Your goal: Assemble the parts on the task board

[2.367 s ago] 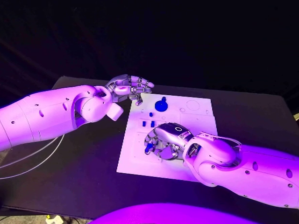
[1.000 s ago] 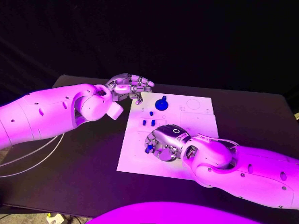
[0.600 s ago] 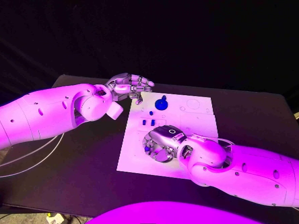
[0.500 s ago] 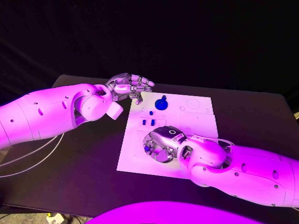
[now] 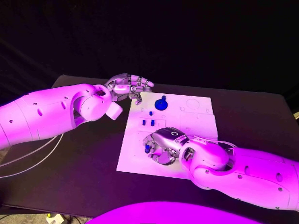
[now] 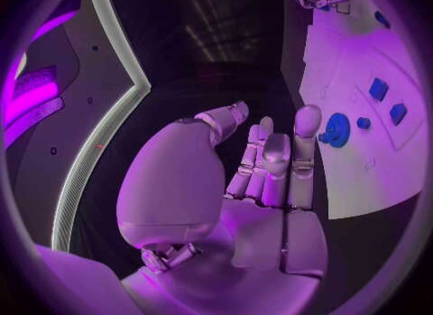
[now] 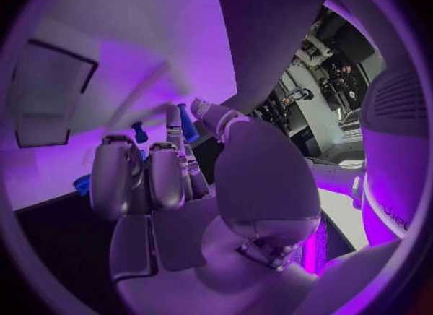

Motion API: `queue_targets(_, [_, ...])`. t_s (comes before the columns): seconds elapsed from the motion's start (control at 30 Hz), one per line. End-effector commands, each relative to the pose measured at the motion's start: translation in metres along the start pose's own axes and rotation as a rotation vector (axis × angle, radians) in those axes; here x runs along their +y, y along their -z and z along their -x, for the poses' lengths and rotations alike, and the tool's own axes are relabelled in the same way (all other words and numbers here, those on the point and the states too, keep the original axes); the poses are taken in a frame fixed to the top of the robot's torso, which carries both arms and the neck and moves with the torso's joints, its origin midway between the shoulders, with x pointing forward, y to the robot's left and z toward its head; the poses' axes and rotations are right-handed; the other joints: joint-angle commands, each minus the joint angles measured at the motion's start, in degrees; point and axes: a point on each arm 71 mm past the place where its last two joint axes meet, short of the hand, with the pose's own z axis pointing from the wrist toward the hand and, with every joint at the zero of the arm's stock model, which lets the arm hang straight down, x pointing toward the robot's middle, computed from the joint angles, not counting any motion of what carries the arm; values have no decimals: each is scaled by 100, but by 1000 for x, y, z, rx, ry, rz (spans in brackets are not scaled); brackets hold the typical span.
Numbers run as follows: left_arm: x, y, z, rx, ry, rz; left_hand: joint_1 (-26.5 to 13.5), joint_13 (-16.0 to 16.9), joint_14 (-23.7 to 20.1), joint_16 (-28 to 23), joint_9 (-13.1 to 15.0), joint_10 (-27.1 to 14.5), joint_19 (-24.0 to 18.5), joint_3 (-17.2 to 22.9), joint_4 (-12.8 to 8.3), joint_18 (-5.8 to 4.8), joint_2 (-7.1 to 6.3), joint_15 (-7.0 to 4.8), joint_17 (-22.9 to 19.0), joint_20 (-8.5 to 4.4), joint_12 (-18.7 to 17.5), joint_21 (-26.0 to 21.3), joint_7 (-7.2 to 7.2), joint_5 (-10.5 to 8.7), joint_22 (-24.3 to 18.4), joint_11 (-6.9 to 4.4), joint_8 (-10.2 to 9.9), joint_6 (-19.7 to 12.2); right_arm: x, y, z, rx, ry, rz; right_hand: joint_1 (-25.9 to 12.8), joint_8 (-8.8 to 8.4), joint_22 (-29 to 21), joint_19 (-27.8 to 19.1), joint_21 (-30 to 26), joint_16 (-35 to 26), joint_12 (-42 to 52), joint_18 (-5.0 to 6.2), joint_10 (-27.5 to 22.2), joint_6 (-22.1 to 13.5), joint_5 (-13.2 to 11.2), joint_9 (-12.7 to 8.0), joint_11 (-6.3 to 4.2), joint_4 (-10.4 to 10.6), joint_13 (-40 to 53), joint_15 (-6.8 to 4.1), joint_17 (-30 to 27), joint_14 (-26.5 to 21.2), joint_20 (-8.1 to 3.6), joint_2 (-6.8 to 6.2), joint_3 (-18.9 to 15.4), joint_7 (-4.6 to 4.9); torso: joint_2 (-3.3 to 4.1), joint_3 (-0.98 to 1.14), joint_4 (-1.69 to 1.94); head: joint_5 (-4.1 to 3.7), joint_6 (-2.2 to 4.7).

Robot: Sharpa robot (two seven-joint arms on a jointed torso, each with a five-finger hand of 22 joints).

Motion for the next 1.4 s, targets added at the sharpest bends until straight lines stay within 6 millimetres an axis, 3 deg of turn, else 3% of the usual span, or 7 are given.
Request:
queue_targets(0.03, [-1, 0, -2, 22, 2, -3, -29, -5, -39, 27, 1, -50, -29, -17, 27, 37, 22, 2, -10, 18, 21, -3, 150, 21, 1, -1, 19, -43, 0, 3, 2, -29, -5, 4, -42, -125, 145, 28, -19, 30, 53, -43, 30, -227, 16, -59, -42, 30, 39, -28, 0, 168, -13, -91, -107, -59, 2, 0, -1, -2, 5])
queue_targets(0.23, [-1, 1, -2, 22, 2, -2, -29, -5, -39, 27, 1, -50, -29, -17, 27, 37, 22, 2, -10, 18, 21, -3, 150, 21, 1, -1, 19, -43, -2, 14, 12, -90, -38, 10, 170, -417, 177, 51, -15, 66, 117, -50, 12, -1492, -21, -659, -89, 254, 185, -71, 36, 179, -54, 13, -973, -322, -2, -2, -7, -26, 35])
queue_targets(0.4, [0, 1, -1, 21, 1, -1, -29, -5, -39, 27, 1, -50, -29, -17, 27, 37, 22, 2, -10, 18, 21, -3, 150, 21, 1, -1, 19, -43, -11, 26, 29, -133, -91, 8, 619, -374, 200, 65, -24, 83, 161, -52, 34, -1546, -14, -742, -115, 665, 281, -90, 46, 183, -72, 170, -1766, -311, -4, 1, 0, -72, 57])
queue_targets(0.6, [0, 2, 1, 16, 0, 0, -29, -5, -39, 27, 1, -50, -29, -17, 27, 37, 22, 2, -10, 18, 21, -3, 150, 21, 1, -1, 19, -43, -37, 46, 54, -164, -294, -47, 912, 142, 136, 18, -149, -2, 287, -37, 99, -127, 16, -262, -26, 779, 395, -25, -94, 141, -36, 222, -1665, 97, -12, -10, -18, -139, 102])
queue_targets(0.8, [2, 4, 2, 12, -1, 4, -24, -12, -56, 25, -1, -62, -39, -15, 28, 40, 22, 3, -33, 19, 32, -11, 149, 21, -6, -1, 40, -53, -78, 79, 74, -154, -514, -201, 755, 708, 377, 117, 137, 155, 1972, -85, 333, 785, 98, -83, -145, 831, 1793, -136, 125, 206, -74, 135, -1624, -77, -26, -9, -22, -406, 142])
queue_targets(1.03, [4, 5, 3, 7, -2, 9, -25, -13, -66, 21, -1, -64, -52, -16, 29, 44, 20, 3, -48, 19, 33, -26, 149, 21, -22, 0, 44, -54, -121, 121, 77, -87, -586, -415, 113, 1406, 927, 327, 834, 838, 6757, -242, 1277, 611, 100, 730, -191, 1257, 6808, -139, 1331, 421, -107, 275, -1995, -114, -68, -15, -77, -556, 158])
queue_targets(1.4, [6, 3, 2, 12, -1, 12, -25, -13, -66, 21, -1, -64, -52, -16, 29, 44, 20, 3, -48, 19, 33, -26, 149, 21, -22, 0, 44, -54, -138, 159, 62, -24, -419, -616, -82, 1433, 1361, 518, 1465, 1186, 7409, -386, 1677, 219, 155, 970, -111, 1317, 7534, -60, 2086, 551, -56, 387, -2277, -34, -106, -31, -133, -682, 121])
